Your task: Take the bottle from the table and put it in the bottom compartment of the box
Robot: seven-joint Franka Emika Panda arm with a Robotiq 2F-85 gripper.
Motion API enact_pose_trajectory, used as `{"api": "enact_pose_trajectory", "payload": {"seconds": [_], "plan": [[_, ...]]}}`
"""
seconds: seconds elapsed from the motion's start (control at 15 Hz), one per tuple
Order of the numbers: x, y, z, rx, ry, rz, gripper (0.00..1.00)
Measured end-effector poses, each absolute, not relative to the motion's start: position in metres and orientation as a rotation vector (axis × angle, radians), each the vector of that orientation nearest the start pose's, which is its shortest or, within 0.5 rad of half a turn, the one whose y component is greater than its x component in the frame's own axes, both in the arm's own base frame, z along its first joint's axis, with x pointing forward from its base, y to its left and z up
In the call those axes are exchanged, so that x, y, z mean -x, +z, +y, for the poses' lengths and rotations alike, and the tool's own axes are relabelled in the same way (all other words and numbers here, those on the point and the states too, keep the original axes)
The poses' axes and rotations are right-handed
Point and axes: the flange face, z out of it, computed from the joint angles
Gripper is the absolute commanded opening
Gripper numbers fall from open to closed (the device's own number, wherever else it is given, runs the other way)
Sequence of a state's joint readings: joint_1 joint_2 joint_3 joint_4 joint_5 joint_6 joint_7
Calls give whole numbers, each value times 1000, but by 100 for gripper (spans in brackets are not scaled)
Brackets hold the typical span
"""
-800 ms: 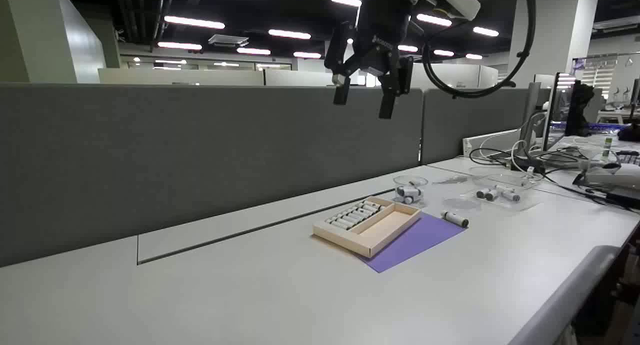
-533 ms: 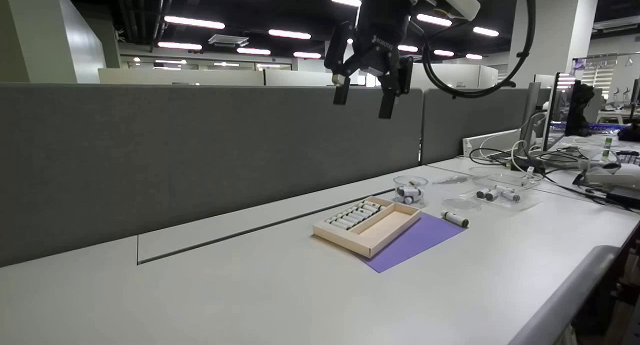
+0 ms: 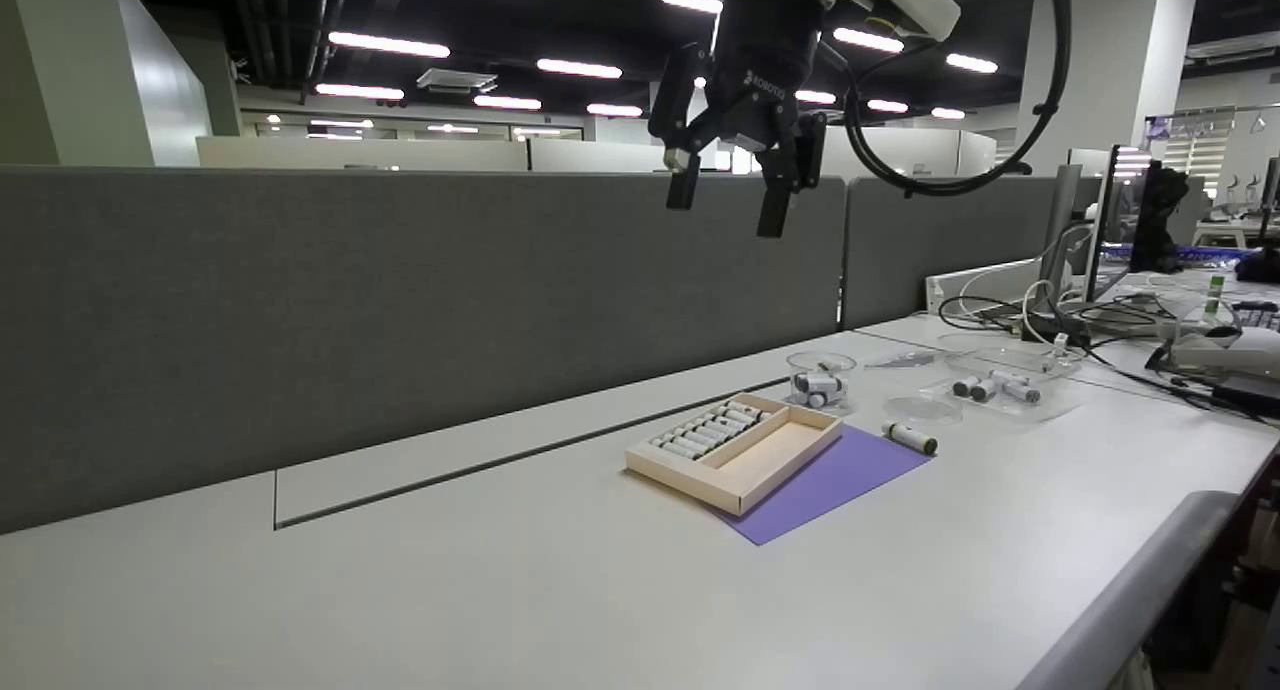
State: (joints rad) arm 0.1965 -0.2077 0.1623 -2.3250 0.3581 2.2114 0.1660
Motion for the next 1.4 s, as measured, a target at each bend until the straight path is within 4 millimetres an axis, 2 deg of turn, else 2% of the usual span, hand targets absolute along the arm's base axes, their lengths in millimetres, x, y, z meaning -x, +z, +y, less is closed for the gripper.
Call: {"api": "enact_pose_trajectory", "payload": {"seconds": [0.8, 0.93, 1.07, 1.2, 1.4], "plan": [[-450, 432, 183, 2863, -32, 13, 100], [-455, 432, 180, 2864, -93, 8, 100], [-470, 430, 168, 2855, -228, 35, 100], [-489, 418, 145, 2851, -358, 72, 100], [-517, 380, 94, 2902, -451, 119, 100]]}}
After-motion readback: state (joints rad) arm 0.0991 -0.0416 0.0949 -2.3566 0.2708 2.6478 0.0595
